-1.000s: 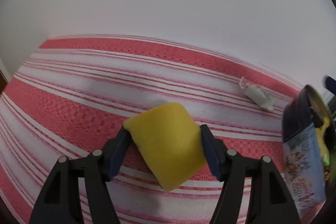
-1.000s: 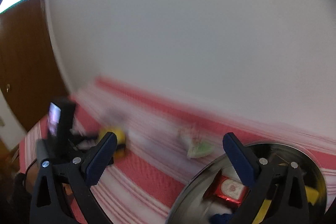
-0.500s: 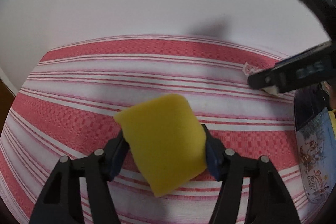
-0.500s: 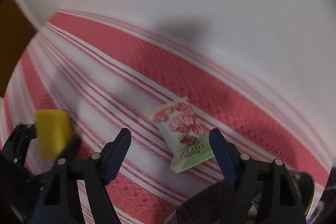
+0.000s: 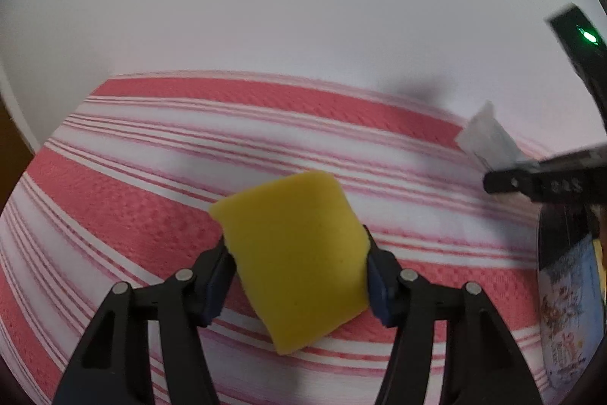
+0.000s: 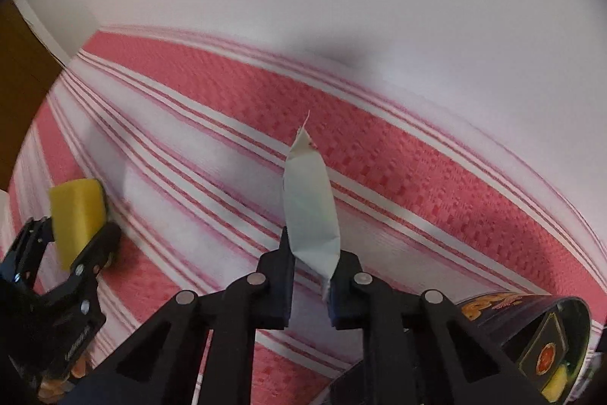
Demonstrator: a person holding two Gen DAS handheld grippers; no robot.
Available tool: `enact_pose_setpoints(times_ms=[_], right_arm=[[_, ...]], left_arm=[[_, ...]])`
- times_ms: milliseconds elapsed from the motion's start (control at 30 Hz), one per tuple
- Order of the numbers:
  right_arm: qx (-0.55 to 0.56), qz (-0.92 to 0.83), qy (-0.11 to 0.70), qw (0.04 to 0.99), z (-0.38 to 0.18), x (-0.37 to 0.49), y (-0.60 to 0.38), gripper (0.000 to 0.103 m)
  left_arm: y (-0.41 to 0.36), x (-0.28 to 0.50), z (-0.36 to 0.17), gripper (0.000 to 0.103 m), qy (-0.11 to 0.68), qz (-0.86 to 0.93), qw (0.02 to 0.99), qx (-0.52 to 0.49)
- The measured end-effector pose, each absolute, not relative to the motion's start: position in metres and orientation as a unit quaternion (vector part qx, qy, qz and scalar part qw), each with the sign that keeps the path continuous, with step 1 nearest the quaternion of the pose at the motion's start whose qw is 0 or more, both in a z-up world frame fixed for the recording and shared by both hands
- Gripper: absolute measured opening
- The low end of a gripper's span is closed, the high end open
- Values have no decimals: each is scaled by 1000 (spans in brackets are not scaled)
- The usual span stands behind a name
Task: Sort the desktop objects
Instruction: 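Lift the sponge and tube packet and carry them over the tin bowl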
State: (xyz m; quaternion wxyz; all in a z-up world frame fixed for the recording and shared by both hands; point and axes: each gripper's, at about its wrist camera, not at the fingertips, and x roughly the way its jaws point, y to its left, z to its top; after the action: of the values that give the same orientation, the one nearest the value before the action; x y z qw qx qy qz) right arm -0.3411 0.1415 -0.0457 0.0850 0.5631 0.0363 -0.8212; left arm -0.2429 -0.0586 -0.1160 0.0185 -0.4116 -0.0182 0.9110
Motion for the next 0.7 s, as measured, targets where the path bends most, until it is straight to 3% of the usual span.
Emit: enact_pose_setpoints(times_ms=[267, 700], right_arm=[[428, -896, -72, 93, -8, -255, 132, 15], [165, -986, 16, 17, -4, -77, 116, 15]], left_arm=[[-64, -230, -96, 59, -18, 935, -10, -353], [-41, -205, -81, 59, 5, 956, -24, -291]])
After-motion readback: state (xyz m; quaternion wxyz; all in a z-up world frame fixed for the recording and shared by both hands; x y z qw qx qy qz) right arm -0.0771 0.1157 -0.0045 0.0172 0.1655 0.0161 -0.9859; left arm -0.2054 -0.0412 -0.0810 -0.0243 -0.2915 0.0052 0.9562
